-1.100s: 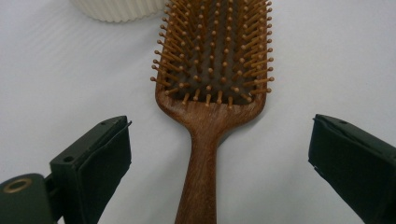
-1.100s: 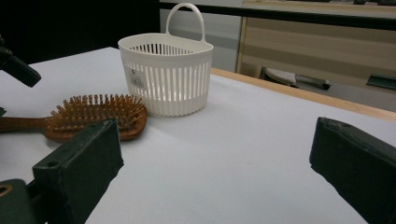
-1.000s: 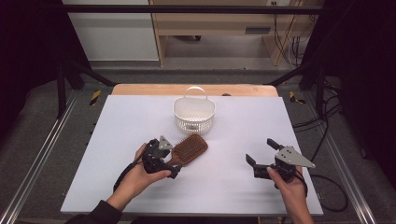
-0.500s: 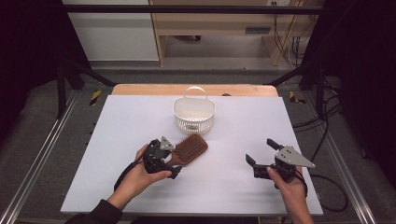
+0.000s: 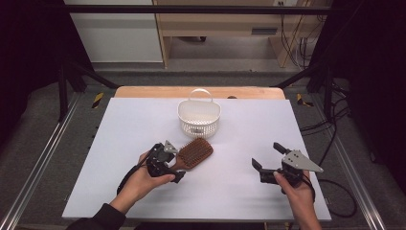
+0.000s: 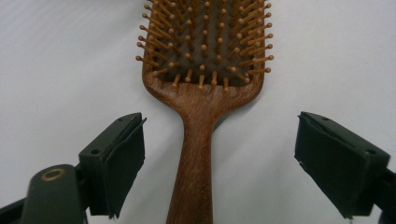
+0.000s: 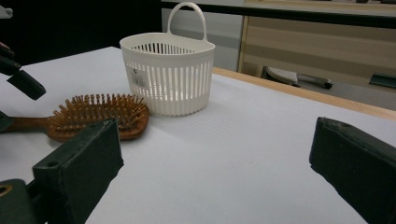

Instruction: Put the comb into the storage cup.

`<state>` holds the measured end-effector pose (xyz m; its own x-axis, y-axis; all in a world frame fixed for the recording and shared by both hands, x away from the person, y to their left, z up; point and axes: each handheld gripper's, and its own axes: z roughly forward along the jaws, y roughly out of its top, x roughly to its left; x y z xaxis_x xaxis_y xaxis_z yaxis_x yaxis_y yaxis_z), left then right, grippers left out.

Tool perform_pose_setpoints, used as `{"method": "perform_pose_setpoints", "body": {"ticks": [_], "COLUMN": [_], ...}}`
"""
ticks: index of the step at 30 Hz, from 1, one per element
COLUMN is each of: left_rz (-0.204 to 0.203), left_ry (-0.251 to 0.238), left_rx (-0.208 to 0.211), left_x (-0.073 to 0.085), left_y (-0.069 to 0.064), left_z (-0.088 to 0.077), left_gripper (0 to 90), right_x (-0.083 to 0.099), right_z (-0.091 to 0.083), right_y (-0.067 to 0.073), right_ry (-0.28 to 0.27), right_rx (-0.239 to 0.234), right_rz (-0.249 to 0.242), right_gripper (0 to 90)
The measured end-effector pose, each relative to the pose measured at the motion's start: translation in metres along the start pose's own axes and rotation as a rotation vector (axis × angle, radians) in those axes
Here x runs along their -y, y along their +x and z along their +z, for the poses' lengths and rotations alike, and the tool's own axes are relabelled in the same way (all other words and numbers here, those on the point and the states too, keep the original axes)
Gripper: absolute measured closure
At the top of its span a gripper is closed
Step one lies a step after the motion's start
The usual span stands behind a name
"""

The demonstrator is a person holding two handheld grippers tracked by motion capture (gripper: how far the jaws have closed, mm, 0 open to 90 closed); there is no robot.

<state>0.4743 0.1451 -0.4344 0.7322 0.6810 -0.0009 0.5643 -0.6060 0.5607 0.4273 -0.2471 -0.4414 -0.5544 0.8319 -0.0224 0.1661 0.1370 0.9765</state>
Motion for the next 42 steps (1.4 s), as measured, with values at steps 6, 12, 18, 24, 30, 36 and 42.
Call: {"method": "perform_pose_setpoints", "body": {"ticks": [6, 12, 18, 24, 30, 36, 42], "left_rz": [-0.004, 0.0, 0.008, 0.037, 0.048, 0.045, 0.051], "left_ry": [0.016, 0.03, 0.055, 0.096, 0.133, 0.15, 0.184], "left_rx": [0.01, 0.027, 0.047, 0.072, 0.075, 0.068, 0.065], "left_x": [-0.002, -0.003, -0.003, -0.008, -0.01, -0.011, -0.011], "left_y": [0.005, 0.005, 0.011, 0.013, 0.013, 0.015, 0.019], "left_z": [-0.001, 0.0, 0.003, 0.009, 0.017, 0.019, 0.025], "left_gripper": [20.7, 27.1, 37.5, 46.9, 55.2, 59.4, 63.2], "right_x": [-0.001, 0.0, 0.0, 0.0, 0.0, 0.0, 0.0], "right_z": [0.0, 0.001, 0.001, 0.001, 0.002, 0.002, 0.002], "right_y": [0.001, 0.0, 0.001, 0.001, 0.002, 0.003, 0.002], "right_ry": [-0.002, 0.0, 0.001, 0.004, 0.009, 0.011, 0.011], "right_rx": [-0.008, -0.007, -0.012, -0.012, -0.015, -0.019, -0.021], "right_rz": [-0.002, 0.001, -0.005, -0.003, -0.006, -0.007, -0.007], "right_gripper": [2.5, 2.5, 2.6, 2.5, 2.6, 2.6, 2.6]}}
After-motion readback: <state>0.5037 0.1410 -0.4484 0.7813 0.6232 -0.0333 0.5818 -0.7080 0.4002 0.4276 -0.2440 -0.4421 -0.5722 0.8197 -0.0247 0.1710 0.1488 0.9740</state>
